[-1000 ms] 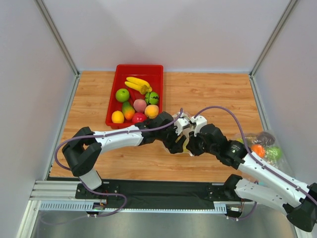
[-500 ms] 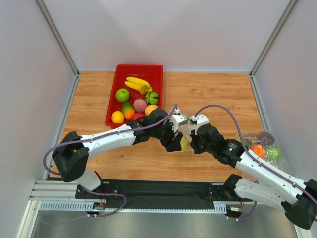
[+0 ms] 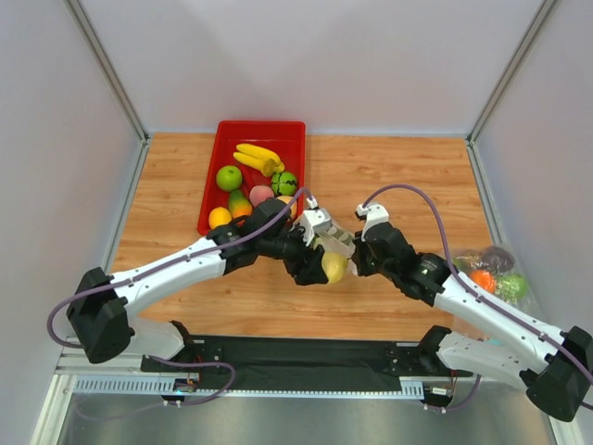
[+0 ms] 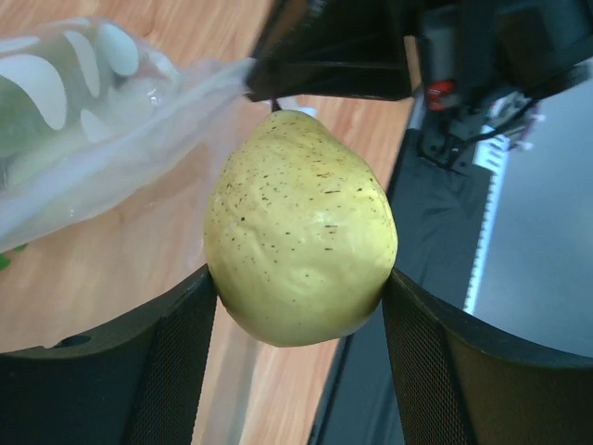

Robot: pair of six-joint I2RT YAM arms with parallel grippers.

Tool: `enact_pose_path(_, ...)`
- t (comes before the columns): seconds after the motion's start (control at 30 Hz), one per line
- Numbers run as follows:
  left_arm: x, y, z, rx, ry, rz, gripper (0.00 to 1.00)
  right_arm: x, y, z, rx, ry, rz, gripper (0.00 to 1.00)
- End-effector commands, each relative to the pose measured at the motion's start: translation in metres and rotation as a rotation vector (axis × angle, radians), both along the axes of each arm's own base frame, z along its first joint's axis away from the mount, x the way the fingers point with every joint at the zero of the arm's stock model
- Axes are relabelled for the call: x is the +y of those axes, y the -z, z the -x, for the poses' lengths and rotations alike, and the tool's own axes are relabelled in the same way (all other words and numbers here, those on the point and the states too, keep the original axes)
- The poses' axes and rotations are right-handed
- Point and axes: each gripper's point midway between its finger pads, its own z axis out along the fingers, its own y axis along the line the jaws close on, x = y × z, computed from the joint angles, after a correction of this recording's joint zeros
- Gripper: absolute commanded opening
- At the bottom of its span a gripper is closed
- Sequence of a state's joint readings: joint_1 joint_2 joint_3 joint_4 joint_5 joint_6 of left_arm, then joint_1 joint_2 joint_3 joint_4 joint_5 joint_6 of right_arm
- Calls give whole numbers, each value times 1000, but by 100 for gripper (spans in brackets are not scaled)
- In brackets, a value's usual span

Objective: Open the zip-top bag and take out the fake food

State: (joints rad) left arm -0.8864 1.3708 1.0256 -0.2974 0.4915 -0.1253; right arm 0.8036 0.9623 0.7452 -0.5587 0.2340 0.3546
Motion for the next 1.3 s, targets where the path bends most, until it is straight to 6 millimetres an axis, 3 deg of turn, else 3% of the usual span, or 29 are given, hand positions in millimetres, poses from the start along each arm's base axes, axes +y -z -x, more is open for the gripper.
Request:
enact_pose_path(0.0,4,-50,12,-30,33,166,20,-8,-2,-14,-20,56,34,0)
enact_pose_path(0.13,13,-71,16,-26,45,241,20,-4,-2,-18,-18,50,26,0)
enact_pose_path(0.37,24,-86,17,-16,65,283,19,-6,0,-21,-17,69,14,0)
enact_pose_path(0.67,50,-136,21,60,149,503,19,-18,1,-24,-21,114,5,0)
enact_pose_path(0.93,43,-138,27,133,252,558,18,-9,-17,-32,-59,98,-45,0)
enact_pose_path(1.27,23,-158,5,130,252,672,16,6,-28,-33,-70,55,-122,0)
